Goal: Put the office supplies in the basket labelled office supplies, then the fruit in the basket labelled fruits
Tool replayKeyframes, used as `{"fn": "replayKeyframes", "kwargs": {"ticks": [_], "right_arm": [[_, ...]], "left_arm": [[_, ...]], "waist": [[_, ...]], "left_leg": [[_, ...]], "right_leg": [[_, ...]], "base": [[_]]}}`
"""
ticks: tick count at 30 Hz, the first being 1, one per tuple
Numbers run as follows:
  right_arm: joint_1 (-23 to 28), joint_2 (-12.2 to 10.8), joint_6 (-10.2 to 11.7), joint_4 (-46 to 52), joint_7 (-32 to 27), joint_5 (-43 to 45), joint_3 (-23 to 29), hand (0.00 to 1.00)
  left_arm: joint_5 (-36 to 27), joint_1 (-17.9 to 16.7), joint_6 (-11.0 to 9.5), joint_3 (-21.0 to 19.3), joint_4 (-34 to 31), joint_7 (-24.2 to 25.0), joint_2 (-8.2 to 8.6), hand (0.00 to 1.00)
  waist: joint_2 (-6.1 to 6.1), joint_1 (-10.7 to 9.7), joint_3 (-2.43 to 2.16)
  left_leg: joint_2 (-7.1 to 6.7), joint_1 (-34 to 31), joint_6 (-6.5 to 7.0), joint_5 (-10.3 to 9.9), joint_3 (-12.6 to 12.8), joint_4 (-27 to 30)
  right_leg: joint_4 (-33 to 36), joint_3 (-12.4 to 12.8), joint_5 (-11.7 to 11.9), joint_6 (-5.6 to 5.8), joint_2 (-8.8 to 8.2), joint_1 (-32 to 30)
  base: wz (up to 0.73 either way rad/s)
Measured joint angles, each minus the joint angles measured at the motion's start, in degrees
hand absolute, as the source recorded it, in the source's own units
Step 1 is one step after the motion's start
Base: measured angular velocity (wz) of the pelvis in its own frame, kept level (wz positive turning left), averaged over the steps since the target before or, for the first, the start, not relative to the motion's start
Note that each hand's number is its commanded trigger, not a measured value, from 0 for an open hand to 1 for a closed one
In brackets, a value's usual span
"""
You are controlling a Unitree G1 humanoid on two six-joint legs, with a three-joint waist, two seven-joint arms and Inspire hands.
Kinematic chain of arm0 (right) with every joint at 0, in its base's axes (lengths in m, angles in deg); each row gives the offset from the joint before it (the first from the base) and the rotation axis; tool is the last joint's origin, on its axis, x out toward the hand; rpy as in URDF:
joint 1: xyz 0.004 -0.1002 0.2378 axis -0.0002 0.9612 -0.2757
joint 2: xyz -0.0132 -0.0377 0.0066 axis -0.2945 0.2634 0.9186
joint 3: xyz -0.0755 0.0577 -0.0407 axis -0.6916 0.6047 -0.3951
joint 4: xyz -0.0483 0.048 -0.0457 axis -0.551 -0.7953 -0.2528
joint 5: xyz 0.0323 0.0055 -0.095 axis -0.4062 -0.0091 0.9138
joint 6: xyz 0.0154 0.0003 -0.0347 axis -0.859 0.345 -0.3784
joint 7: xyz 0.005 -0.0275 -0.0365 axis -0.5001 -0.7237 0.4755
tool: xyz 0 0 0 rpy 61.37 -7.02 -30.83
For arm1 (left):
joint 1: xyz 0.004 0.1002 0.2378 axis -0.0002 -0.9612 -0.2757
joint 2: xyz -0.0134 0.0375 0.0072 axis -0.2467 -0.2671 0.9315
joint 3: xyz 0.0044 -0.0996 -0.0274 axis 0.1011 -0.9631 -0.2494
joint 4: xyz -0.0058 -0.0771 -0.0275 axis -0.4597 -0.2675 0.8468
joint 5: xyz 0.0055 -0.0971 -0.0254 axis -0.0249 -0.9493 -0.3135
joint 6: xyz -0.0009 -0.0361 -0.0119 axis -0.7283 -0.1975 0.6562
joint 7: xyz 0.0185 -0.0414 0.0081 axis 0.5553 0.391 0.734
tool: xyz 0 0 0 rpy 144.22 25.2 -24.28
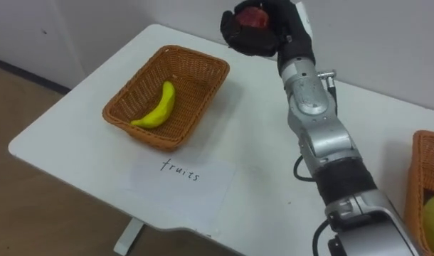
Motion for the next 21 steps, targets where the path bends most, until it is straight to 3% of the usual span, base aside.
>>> {"fn": "replayKeyframes", "kwargs": {"ticks": [12, 21], "right_arm": [[0.0, -0.5, -0.6, 0.0, 0.7, 4.0, -4.2, 1.0], [0.0, -0.7, -3.1, 0.0, 1.9, 4.5, -8.2, 1.0]], "left_arm": [[0.5, -0.1, 0.7, 0.2, -0.2, 0.1, -0.05, 0.0], [2.5, 0.2, 1.8, 0.1, -1.6, 1.4, -1.38, 0.0]], "waist": [[-0.45, 2.0, -0.04], [-2.49, 4.2, 0.09]], "left_leg": [[-0.33, -0.1, 0.0, 0.0, -1.6, -0.1], [-0.68, -0.3, 0.03, 0.0, -2.9, -0.2]], "right_leg": [[0.0, -1.7, -0.3, 0.44, -0.66, 0.3], [-0.1, -2.5, -0.4, 0.53, -0.74, 0.5]], "base": [[0.07], [0.07]]}}
